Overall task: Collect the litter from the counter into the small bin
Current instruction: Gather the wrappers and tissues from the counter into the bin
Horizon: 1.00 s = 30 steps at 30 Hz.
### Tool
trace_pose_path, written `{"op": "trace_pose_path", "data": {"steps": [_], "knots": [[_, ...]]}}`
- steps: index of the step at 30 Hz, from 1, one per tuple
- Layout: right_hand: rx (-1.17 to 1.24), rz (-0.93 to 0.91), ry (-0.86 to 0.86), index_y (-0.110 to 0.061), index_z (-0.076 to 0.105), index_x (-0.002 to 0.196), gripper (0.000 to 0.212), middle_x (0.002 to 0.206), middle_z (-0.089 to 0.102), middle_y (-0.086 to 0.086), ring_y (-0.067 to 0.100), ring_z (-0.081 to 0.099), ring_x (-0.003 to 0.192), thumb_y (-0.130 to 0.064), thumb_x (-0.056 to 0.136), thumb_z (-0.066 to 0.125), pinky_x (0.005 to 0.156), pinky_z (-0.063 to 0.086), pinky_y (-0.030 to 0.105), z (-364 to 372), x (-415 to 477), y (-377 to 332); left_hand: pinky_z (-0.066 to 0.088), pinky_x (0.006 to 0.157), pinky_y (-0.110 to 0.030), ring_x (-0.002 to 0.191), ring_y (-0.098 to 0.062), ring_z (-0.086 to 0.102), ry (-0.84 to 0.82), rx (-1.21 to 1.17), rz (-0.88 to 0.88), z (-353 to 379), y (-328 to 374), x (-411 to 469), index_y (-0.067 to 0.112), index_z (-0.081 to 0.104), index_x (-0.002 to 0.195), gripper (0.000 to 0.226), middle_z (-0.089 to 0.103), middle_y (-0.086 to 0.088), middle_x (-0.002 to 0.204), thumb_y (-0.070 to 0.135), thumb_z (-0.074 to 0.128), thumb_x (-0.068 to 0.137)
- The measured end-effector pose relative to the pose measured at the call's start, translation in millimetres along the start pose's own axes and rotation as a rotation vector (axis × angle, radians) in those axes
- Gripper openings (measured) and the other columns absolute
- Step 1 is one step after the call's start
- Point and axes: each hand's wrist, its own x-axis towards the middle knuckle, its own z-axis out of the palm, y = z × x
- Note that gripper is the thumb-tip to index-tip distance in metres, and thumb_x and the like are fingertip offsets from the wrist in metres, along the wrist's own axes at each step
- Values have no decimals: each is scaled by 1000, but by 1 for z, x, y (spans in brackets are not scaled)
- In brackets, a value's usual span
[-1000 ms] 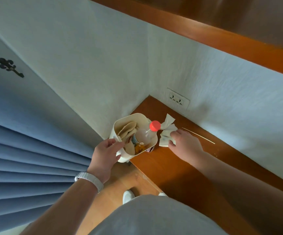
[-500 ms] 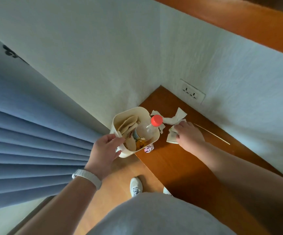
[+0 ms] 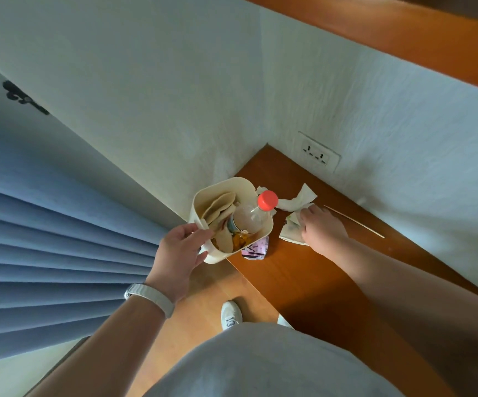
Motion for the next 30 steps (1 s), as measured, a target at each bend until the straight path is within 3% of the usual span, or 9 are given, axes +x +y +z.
{"op": "trace_pose_path", "data": {"steps": [7,13,17,19,22,26,30], "knots": [[174,88,-26,-10,47,133,48,125,56,10,22,60,107,-18,90,64,89,53,32,8,-2,10,59,90,-34,117,-24,67,6,27,6,-2,-5,-1,14,69,123,30,71,-11,122,25,72,95],[308,162,-11,-14,54,127,40,120,58,8,19,61,97,-16,89,64,76,51,26,6,-8,18,58,97,-39,116,-25,67,-13,32,21,2,-3,-5,12,69,122,28,71,-12,120,23,71,96],[339,199,5,-18,58,117,27,104,64,-2,14,62,88,-16,91,62,69,55,27,-4,-13,17,60,96,-43,114,-33,69,-17,74,48,3,0,-5,15,72,112,18,72,-17,117,23,71,95],[353,223,12,-18,60,111,21,99,64,-3,15,63,89,-15,91,63,70,53,26,-7,-17,18,60,96,-43,113,-33,69,-38,72,68,4,2,-5,15,71,107,11,71,-18,116,18,69,97],[354,257,30,-17,62,113,21,106,67,-2,16,64,97,-16,92,64,77,54,27,-10,-27,18,58,96,-41,117,-31,67,-88,95,105,8,2,-2,8,67,118,19,70,-16,119,12,66,99],[370,304,69,-18,62,121,28,117,68,-2,16,65,105,-19,93,63,82,55,26,-17,-40,13,51,105,-45,102,-20,63,-123,-9,69,16,4,-2,12,65,107,9,66,-5,106,10,66,98],[412,321,186,-20,64,116,24,112,68,-3,9,61,92,-18,92,63,76,48,21,-39,-52,5,56,103,-44,113,-24,67,-124,68,101,12,4,1,10,67,115,18,71,-9,114,16,67,99]]}}
